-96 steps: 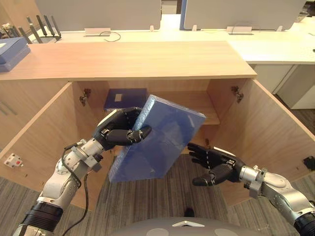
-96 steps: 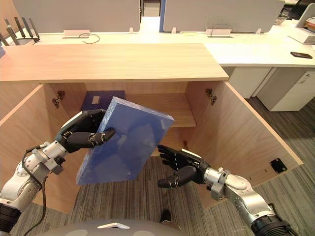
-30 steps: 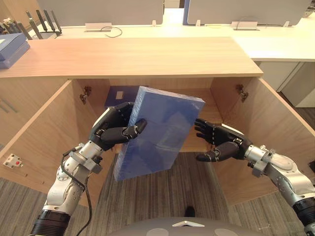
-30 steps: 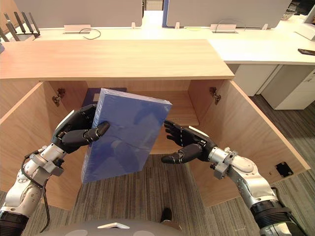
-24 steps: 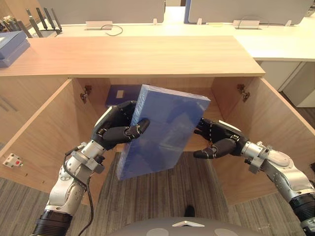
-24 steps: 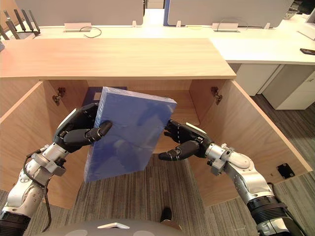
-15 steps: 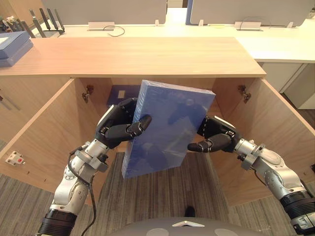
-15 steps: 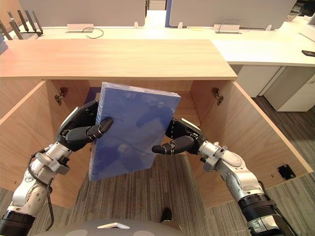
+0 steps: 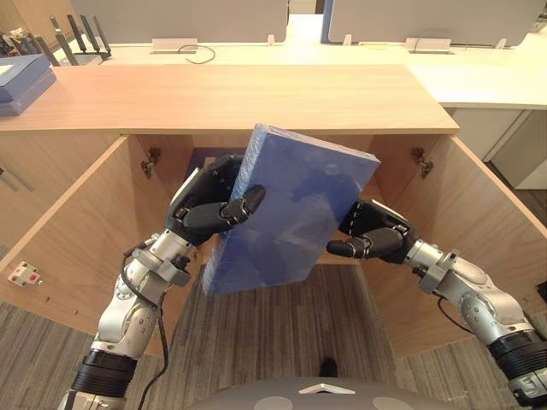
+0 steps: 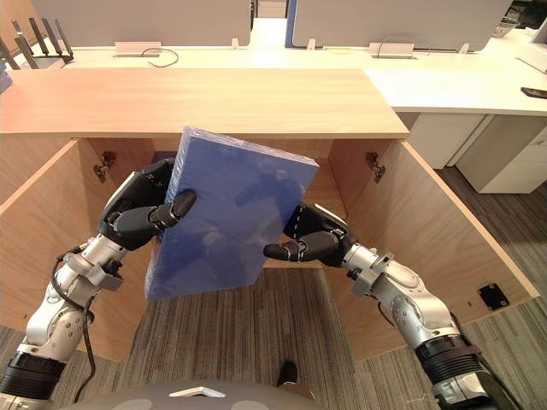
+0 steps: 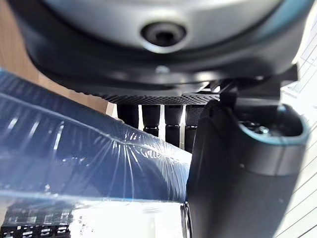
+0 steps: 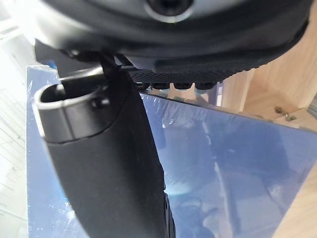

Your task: Walk over to the cabinet, pick up the folder, carry it to the office cabinet, place the folder inside the office cabinet, then close the office cabinet door

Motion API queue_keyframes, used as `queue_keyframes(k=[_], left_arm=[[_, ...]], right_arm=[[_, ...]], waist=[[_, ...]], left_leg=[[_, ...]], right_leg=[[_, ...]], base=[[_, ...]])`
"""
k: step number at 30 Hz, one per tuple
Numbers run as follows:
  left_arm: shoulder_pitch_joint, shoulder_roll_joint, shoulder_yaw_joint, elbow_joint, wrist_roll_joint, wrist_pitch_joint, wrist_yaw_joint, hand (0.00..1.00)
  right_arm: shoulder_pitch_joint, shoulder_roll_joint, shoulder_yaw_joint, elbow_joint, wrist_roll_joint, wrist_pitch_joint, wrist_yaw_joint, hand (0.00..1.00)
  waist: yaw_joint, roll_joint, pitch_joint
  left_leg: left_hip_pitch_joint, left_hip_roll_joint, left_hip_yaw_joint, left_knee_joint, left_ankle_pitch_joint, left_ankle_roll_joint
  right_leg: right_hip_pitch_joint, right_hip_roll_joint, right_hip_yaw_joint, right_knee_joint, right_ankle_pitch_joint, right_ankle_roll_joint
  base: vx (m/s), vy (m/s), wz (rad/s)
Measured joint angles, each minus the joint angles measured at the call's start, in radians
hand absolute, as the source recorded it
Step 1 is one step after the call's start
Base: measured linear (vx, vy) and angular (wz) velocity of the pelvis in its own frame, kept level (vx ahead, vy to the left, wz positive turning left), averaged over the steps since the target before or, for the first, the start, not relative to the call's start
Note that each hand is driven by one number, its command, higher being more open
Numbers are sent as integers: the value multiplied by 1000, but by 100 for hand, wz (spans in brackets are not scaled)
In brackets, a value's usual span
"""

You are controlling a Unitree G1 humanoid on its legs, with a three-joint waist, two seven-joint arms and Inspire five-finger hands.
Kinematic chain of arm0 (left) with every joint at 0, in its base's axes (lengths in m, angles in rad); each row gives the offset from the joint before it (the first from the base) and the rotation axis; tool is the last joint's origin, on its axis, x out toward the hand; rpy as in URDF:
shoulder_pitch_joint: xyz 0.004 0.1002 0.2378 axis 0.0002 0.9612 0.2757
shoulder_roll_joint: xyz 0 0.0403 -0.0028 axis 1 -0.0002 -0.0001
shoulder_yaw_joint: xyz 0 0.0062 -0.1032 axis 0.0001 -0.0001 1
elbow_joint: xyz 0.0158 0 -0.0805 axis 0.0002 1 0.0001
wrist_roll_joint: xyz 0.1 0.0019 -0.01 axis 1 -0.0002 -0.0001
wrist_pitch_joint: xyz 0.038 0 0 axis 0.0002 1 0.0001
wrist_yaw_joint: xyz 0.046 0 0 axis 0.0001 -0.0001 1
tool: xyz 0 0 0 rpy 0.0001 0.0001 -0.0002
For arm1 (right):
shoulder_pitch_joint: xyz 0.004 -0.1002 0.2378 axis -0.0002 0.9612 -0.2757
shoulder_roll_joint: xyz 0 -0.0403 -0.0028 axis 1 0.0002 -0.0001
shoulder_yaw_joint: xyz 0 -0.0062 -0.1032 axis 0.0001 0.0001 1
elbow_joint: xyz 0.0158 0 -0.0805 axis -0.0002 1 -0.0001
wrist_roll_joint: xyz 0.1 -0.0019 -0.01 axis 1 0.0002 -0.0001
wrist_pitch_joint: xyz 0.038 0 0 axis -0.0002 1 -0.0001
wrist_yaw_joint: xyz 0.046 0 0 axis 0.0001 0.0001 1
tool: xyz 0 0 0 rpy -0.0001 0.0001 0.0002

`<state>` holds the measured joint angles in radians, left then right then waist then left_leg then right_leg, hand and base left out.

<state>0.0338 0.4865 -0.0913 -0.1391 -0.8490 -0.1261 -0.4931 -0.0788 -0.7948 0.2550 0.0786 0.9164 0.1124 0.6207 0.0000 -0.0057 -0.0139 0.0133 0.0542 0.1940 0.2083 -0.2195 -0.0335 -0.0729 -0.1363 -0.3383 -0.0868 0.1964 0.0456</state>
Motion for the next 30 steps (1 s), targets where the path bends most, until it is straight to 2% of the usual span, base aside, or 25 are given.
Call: queue_keyframes(k=[2, 5, 13, 24, 30], left_arm=[[-17, 30, -26, 17, -29, 6, -5, 0], [-44, 92, -72, 54, -93, 55, -17, 0], [-43, 180, -147, 72, -170, 111, -27, 0], [4, 177, -157, 105, -247, 106, -36, 0], [42, 111, -127, 115, -258, 90, -35, 0]], right_arm=[[-13, -64, 39, -5, 6, 15, 0, 100], [-26, -150, 111, -7, 14, 38, 1, 100], [-26, -235, 207, -17, 14, 79, 14, 100], [-26, -259, 215, -37, 14, 80, 27, 100], [-24, -219, 165, -37, 13, 80, 26, 100]], waist=[[1, 0, 0], [6, 0, 0], [14, 1, -2], [17, 1, -3], [20, 1, -5]], left_leg=[[0, 0, 0, 1, 0, -1], [-1, 1, 1, 1, 0, -1], [-3, 0, 12, 0, 0, -1], [-3, 0, 12, 0, 0, -1], [-3, 0, 12, -1, 0, -1]], right_leg=[[0, 0, 1, 0, 0, 0], [-1, 0, 1, 0, 1, 0], [-10, 1, 12, 0, 3, -1], [-10, 1, 13, 0, 4, -1], [-11, 1, 13, 0, 4, -1]], base=[[0, 0, 0], [0, 0, 0], [0, 0, -3], [-23, 14, 0], [0, 0, 0]])
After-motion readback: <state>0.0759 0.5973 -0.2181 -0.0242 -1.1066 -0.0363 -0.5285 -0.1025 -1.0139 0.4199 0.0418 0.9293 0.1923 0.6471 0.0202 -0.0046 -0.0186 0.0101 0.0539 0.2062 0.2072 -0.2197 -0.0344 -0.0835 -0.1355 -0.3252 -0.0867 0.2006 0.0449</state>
